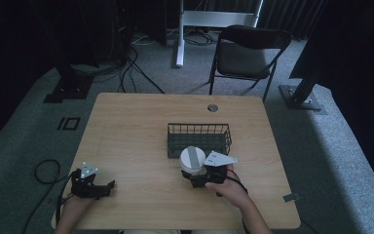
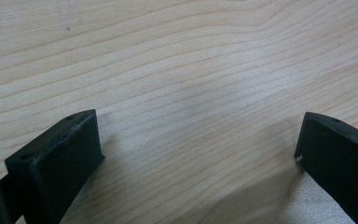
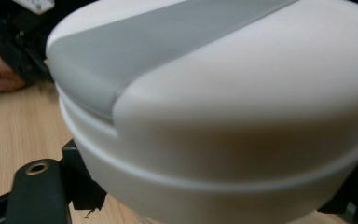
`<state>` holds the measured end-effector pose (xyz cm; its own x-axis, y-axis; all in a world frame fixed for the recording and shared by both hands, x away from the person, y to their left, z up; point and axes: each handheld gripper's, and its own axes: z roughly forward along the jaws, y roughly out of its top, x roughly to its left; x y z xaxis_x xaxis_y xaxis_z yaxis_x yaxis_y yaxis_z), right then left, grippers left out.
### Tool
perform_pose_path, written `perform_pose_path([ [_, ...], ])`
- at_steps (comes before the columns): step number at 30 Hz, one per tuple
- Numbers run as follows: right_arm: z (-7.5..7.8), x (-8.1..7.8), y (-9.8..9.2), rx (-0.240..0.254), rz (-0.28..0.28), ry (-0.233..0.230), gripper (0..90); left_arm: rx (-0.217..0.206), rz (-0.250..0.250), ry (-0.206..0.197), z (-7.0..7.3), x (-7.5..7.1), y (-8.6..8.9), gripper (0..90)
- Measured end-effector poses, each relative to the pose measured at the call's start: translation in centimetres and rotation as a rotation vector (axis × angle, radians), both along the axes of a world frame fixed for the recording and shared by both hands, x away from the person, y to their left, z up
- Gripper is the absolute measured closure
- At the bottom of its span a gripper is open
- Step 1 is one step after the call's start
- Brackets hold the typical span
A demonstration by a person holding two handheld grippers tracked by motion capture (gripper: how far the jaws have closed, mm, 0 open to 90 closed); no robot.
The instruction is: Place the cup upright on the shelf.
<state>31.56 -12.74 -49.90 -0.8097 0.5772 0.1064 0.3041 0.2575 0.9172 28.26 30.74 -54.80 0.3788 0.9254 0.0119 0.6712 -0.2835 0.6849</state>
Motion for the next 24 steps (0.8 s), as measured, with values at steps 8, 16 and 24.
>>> perform_pose_path([
  [8, 1.8, 0.6, 0.0, 0.033, -0.04, -0.019, 17.8, 0.0, 0.006, 0.0, 0.0, 0.0, 0.0, 0.5],
  [16, 3.9, 1.7, 0.2, 0.026, -0.072, -0.052, 17.8, -0.001, 0.007, 0.0, 0.0, 0.0, 0.0, 0.6],
  [24, 6.3, 3.0, 0.2, 0.046, -0.168, -0.069, 17.8, -0.001, 0.006, -0.001, 0.0, 0.0, 0.0, 0.6],
])
